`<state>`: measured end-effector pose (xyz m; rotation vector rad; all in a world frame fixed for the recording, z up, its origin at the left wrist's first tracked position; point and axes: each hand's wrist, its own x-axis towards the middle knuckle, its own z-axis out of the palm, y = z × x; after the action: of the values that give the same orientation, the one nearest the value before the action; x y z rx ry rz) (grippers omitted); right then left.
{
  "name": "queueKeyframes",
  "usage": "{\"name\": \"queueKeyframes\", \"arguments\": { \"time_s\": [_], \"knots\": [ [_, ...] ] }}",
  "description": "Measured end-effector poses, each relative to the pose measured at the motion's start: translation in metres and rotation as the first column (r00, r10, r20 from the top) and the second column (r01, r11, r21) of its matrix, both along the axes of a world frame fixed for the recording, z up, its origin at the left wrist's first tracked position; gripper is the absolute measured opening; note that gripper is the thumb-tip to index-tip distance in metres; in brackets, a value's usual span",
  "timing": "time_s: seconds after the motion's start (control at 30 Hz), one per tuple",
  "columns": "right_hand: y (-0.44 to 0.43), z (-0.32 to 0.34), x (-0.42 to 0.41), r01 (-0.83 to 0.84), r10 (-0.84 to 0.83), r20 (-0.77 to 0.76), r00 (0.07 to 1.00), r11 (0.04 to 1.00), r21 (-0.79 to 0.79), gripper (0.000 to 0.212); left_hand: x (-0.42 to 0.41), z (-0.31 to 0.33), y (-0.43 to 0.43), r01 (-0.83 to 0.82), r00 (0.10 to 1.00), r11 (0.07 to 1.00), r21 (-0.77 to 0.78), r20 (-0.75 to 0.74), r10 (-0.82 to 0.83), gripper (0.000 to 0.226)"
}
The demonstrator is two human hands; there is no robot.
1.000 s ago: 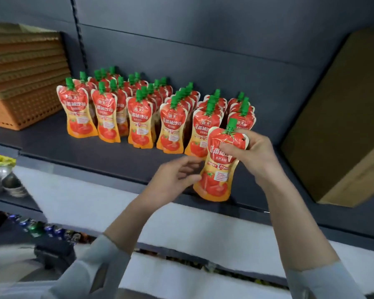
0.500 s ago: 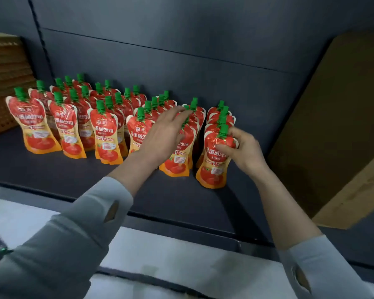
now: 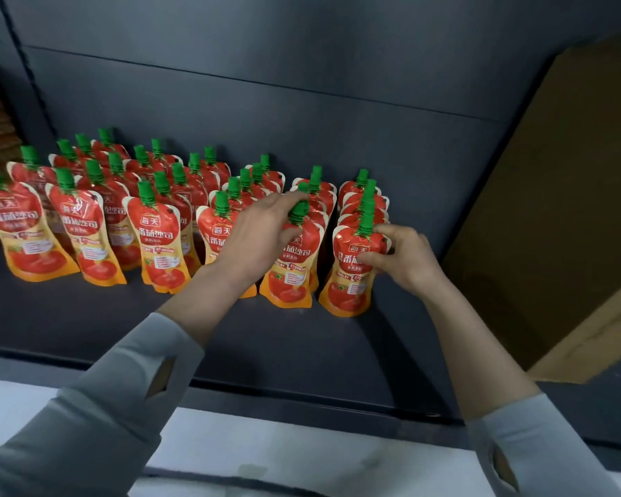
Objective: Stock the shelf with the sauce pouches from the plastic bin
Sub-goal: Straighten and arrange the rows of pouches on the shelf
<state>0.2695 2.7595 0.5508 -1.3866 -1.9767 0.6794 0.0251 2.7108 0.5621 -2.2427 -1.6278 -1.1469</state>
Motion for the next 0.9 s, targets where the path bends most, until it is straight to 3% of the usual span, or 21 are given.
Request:
{"name": "queueKeyframes", "arguments": {
  "time_s": [0.37, 0.63, 0.73, 0.8, 0.9],
  "knots": [
    [-0.004, 0.014, 0.000, -0.061, 0.051, -0.073, 0.996, 0.988, -0.143, 0.041, 0.003, 0.003, 0.005, 0.063, 0.991, 0.998, -0.021, 0.123, -0.060, 0.034],
    [-0.010, 0.029, 0.006, -0.111, 0.103, -0.051, 0.993, 0.974, -0.195, 0.043, -0.002, 0.007, 0.005, 0.119, 0.991, 0.993, 0.012, 0.055, -0.120, 0.040],
    [-0.011, 0.051, 0.022, -0.077, 0.059, -0.141, 0.988, 0.988, -0.132, 0.029, -0.011, 0.019, 0.008, 0.108, 0.990, 0.992, 0.063, 0.084, -0.113, 0.035],
    [0.001, 0.067, 0.035, 0.031, -0.041, -0.219, 0.975, 0.998, -0.050, 0.012, -0.021, 0.034, 0.018, 0.079, 0.991, 0.993, 0.090, 0.099, -0.088, 0.028],
    [0.041, 0.081, 0.039, 0.156, -0.141, -0.141, 0.980, 0.983, 0.095, 0.007, -0.029, 0.059, 0.047, 0.044, 0.995, 0.996, 0.073, 0.083, -0.050, 0.024]
  ]
}}
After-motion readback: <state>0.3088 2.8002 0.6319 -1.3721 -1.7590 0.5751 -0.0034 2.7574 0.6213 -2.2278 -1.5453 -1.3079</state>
